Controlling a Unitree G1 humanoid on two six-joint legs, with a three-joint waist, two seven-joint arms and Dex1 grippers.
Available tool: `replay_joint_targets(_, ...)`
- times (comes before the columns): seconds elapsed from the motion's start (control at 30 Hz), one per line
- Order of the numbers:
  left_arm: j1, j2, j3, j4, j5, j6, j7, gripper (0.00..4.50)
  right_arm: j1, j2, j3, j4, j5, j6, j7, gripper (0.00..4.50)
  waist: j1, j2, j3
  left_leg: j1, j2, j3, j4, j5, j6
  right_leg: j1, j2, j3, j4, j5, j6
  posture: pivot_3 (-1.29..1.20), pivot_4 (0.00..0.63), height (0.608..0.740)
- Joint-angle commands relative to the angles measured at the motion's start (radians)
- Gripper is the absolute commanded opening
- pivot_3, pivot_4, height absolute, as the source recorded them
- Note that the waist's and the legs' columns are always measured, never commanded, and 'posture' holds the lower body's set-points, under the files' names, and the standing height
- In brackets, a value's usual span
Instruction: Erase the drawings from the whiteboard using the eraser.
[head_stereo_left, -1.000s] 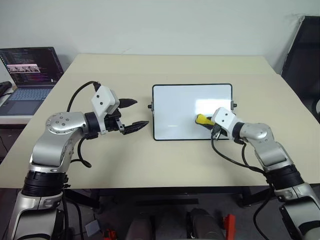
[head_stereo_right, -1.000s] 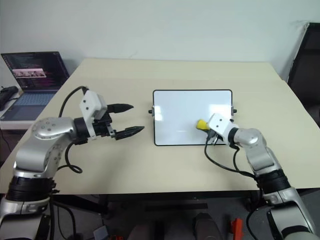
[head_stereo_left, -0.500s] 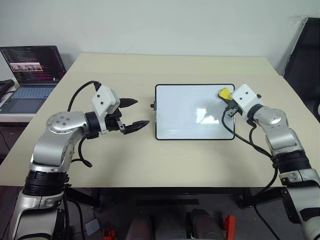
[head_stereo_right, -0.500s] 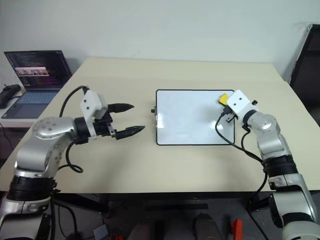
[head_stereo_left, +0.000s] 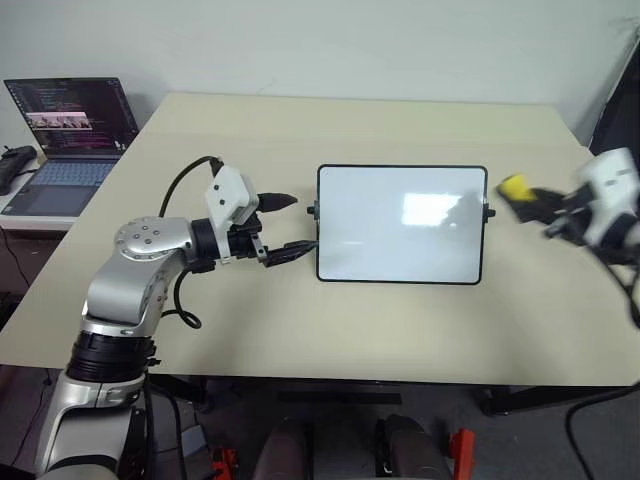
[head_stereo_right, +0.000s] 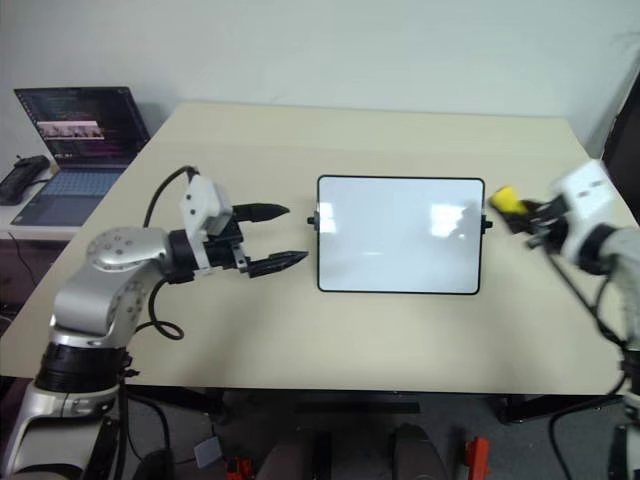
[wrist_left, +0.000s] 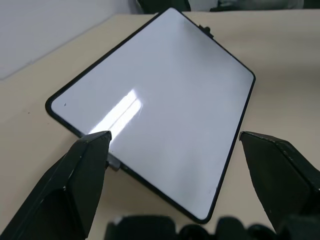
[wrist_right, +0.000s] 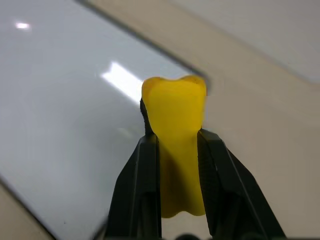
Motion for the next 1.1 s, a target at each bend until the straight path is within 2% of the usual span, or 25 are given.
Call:
replay_joint_targets(0.03, -0.028, -0.018, -0.021, -0.023, -0.008, -0.014, -0.018, 4.50, 0.045, -0.018, -0.053, 0.059, -0.003, 0.022, -0.027, 0.67, -0.003, 0.000, 0.000, 0.000, 0.000, 0.001, 0.000, 0.000, 0.000, 0.000, 0.000, 0.001, 0.000, 0.000, 0.000, 0.00, 0.150, 0.740)
replay_joint_targets(0.2, -0.051, -0.074, -0.067, -0.011, -0.007, -0.018, -0.033, 4.50, 0.024, -0.017, -0.033, 0.262, -0.027, 0.060, -0.112, 0.67, -0.017, 0.000, 0.000, -0.001, 0.000, 0.003, 0.001, 0.000, 0.000, -0.002, 0.000, 0.003, 0.000, 0.000, 0.001, 0.00, 0.150, 0.740)
replay_joint_targets(0.37, -0.062, -0.093, -0.084, -0.003, -0.007, -0.017, -0.045, 4.50, -0.145, -0.004, 0.049, 0.590, -0.105, 0.021, -0.208, 0.66, -0.033, 0.001, 0.000, 0.001, 0.000, 0.004, 0.001, 0.000, 0.000, -0.002, 0.001, 0.005, 0.002, 0.000, 0.001, 0.00, 0.150, 0.740)
replay_joint_targets(0.73, -0.039, -0.085, -0.075, -0.030, -0.009, -0.006, -0.040, 4.50, -0.223, 0.009, 0.138, 0.790, -0.152, -0.088, -0.159, 0.66, -0.032, 0.001, 0.000, 0.000, 0.000, 0.004, 0.001, 0.000, 0.000, -0.002, 0.001, 0.005, 0.001, 0.000, 0.001, 0.00, 0.150, 0.740)
replay_joint_targets(0.93, -0.034, -0.079, -0.071, -0.035, -0.009, -0.002, -0.035, 4.50, -0.243, 0.009, 0.130, 0.810, -0.146, -0.102, -0.168, 2.60, -0.032, 0.001, 0.000, 0.000, 0.000, 0.003, 0.001, 0.000, 0.000, -0.002, 0.001, 0.005, 0.002, 0.000, 0.001, 0.00, 0.150, 0.740)
replay_joint_targets(1.1, -0.020, -0.060, -0.025, -0.018, -0.005, -0.008, 0.004, 4.50, -0.212, -0.002, 0.083, 0.653, -0.097, -0.079, -0.146, 4.42, -0.034, 0.001, 0.000, 0.000, 0.000, 0.003, 0.001, 0.000, 0.000, -0.002, 0.001, 0.005, 0.002, 0.000, 0.001, 0.00, 0.150, 0.740)
